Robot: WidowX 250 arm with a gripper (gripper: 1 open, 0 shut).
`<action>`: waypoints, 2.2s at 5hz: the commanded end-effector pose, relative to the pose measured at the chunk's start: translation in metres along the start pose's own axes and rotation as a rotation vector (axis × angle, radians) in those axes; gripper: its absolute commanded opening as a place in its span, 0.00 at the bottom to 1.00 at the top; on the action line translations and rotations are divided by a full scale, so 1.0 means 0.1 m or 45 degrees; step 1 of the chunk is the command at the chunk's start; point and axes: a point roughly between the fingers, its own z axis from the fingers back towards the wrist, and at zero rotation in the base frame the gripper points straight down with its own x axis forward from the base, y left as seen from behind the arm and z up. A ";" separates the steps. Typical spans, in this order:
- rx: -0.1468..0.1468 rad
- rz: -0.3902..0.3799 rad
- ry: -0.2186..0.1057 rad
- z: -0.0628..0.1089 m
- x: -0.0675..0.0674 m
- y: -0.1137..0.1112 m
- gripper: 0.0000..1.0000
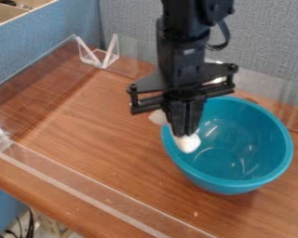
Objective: Put the mushroom in the blue bowl
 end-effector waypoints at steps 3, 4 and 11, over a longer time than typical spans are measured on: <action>-0.085 -0.139 -0.057 0.26 -0.05 -0.19 0.00; -0.076 -0.146 -0.055 0.23 -0.01 -0.21 0.00; -0.053 -0.033 -0.073 0.09 -0.14 -0.17 0.00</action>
